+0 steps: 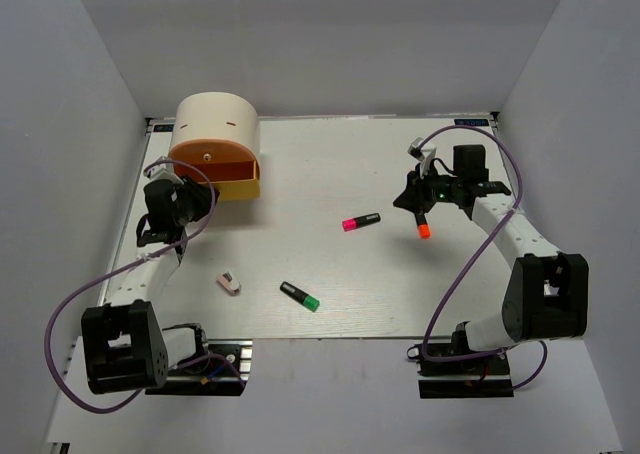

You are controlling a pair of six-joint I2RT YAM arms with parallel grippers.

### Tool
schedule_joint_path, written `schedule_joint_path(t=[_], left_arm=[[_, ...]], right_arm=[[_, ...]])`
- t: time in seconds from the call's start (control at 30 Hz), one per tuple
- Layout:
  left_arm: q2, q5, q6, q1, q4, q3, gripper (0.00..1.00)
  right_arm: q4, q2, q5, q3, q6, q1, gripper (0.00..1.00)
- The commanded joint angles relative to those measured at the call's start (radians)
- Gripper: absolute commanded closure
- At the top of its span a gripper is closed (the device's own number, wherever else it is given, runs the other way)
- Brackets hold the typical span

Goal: Sort the stationery into containers
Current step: Open the drawer in the storage box, then pick up the pen from the center of the board.

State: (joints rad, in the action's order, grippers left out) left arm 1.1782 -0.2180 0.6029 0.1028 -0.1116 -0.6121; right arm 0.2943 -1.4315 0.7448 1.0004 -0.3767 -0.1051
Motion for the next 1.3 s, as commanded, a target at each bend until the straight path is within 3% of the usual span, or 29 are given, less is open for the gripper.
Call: schedule_joint_path(t=[0.0, 0.1, 0.2, 0.23, 0.33, 0.37, 0.5, 0.8, 1.07, 1.27], left_arm=[[-0.032, -0.007, 0.003, 0.003, 0.026, 0.0, 0.53], [-0.032, -0.007, -0.006, 0.003, 0.046, -0.02, 0.24], [-0.044, -0.007, -0.015, 0.003, 0.076, -0.032, 0.15], [-0.045, -0.007, -0.025, 0.003, 0.085, -0.032, 0.14], [-0.095, -0.007, -0.025, 0.003, 0.121, -0.032, 0.12], [-0.107, -0.007, -0.034, 0.003, 0.131, -0.032, 0.12], [-0.187, 0.005, -0.034, -0.008, 0.194, -0.032, 0.07], [-0.382, 0.035, -0.034, -0.008, 0.467, -0.051, 0.06], [-0.566, 0.026, 0.052, -0.008, 0.694, 0.021, 0.06], [-0.623, -0.007, 0.109, -0.017, 0.733, 0.043, 0.06]], right_arm=[[0.008, 0.003, 0.03, 0.027, -0.024, 0.001, 0.74], [0.031, -0.004, 0.056, 0.033, -0.072, -0.002, 0.67], [0.066, -0.02, 0.112, 0.044, -0.14, -0.005, 0.53], [0.106, -0.027, 0.166, 0.044, -0.234, -0.01, 0.43], [0.226, -0.066, 0.226, 0.081, -0.414, -0.028, 0.23], [0.259, -0.081, 0.238, 0.093, -0.555, -0.033, 0.21], [0.393, -0.183, 0.208, 0.158, -0.746, -0.074, 0.18], [0.348, -0.317, 0.039, 0.23, -0.937, -0.176, 0.26], [0.347, -0.457, -0.084, 0.333, -0.956, -0.235, 0.26], [0.399, -0.547, -0.133, 0.412, -0.962, -0.274, 0.26]])
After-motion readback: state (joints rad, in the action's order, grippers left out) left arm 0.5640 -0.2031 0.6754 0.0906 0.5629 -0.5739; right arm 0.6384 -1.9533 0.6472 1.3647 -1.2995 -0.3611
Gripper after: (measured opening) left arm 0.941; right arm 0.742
